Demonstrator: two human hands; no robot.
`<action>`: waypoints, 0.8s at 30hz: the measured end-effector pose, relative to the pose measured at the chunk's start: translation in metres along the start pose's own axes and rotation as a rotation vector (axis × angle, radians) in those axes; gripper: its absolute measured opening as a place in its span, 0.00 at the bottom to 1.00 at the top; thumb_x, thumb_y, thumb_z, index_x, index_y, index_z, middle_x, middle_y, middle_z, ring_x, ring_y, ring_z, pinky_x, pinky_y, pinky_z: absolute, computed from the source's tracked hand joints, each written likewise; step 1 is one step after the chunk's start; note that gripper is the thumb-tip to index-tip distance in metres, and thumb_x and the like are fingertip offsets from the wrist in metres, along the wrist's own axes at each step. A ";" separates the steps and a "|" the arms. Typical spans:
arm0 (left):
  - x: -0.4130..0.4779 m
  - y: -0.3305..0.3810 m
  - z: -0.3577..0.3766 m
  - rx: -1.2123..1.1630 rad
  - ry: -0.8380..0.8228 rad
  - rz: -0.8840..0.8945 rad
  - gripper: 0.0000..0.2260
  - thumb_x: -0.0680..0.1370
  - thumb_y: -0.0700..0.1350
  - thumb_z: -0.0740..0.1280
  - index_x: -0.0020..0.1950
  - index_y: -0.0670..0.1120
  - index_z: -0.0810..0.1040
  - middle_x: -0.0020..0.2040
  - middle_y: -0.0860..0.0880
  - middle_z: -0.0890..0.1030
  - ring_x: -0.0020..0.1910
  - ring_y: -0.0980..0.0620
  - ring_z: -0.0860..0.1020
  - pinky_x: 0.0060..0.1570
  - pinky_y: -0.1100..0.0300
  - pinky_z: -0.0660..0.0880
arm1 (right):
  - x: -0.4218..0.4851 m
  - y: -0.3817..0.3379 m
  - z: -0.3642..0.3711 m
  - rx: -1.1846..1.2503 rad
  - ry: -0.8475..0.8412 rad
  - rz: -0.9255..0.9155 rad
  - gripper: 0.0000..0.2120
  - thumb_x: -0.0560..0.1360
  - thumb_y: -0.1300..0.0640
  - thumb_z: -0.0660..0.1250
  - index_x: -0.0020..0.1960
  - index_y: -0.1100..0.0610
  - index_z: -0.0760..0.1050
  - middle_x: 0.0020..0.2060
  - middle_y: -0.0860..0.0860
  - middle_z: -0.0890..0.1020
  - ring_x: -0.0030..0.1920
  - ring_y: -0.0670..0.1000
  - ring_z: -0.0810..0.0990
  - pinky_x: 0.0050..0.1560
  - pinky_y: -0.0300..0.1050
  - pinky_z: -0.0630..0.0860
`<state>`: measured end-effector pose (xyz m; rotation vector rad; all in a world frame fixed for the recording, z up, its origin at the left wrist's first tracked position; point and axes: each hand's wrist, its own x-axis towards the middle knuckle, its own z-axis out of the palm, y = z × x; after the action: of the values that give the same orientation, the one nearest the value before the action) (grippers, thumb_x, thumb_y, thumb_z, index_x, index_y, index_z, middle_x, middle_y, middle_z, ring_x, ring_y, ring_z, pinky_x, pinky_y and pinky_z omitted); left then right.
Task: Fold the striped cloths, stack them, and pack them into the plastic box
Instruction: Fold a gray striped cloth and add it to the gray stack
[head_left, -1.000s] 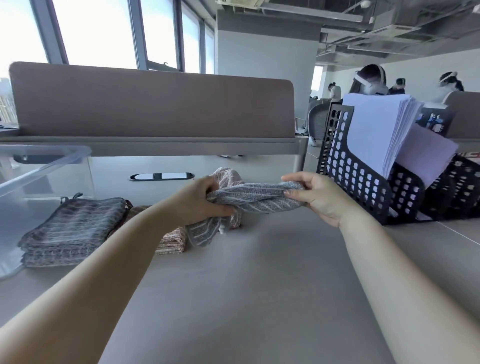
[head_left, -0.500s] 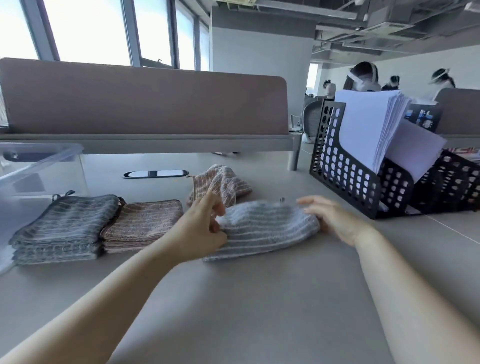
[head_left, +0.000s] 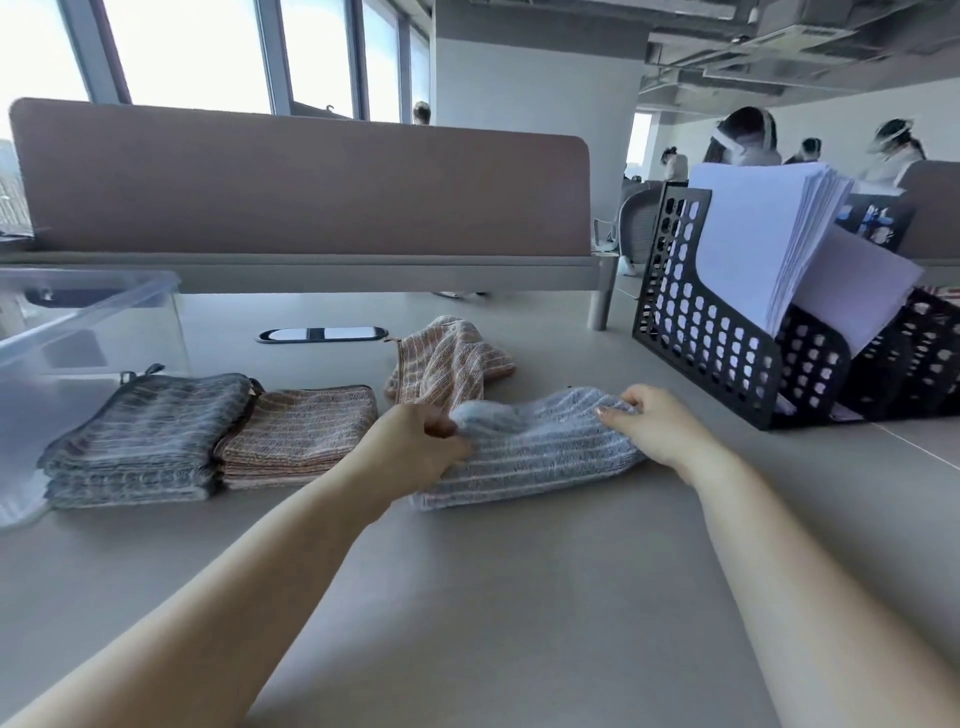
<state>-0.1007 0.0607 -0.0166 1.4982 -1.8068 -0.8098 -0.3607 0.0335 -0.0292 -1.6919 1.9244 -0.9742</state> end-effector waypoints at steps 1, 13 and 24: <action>-0.001 0.002 -0.001 -0.018 0.046 0.059 0.07 0.75 0.46 0.70 0.38 0.49 0.75 0.30 0.53 0.73 0.29 0.55 0.69 0.28 0.64 0.66 | 0.000 -0.001 -0.001 0.023 0.017 -0.008 0.14 0.73 0.53 0.71 0.52 0.62 0.76 0.50 0.61 0.81 0.47 0.56 0.78 0.46 0.46 0.71; -0.004 -0.012 -0.005 -0.293 -0.110 -0.205 0.14 0.74 0.52 0.69 0.51 0.42 0.77 0.43 0.44 0.78 0.40 0.49 0.76 0.45 0.54 0.75 | -0.008 -0.001 -0.009 -0.026 -0.178 0.042 0.11 0.71 0.49 0.73 0.45 0.57 0.80 0.39 0.48 0.81 0.41 0.45 0.76 0.41 0.38 0.69; 0.016 -0.025 0.002 0.464 0.195 0.020 0.08 0.81 0.49 0.57 0.47 0.44 0.69 0.40 0.48 0.72 0.40 0.47 0.70 0.36 0.56 0.64 | 0.001 0.000 0.008 -0.045 -0.060 0.016 0.09 0.76 0.52 0.67 0.49 0.57 0.76 0.43 0.51 0.80 0.47 0.52 0.77 0.46 0.44 0.70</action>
<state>-0.0900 0.0409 -0.0357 1.7688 -1.9368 -0.2247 -0.3555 0.0306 -0.0342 -1.7089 1.9317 -0.8700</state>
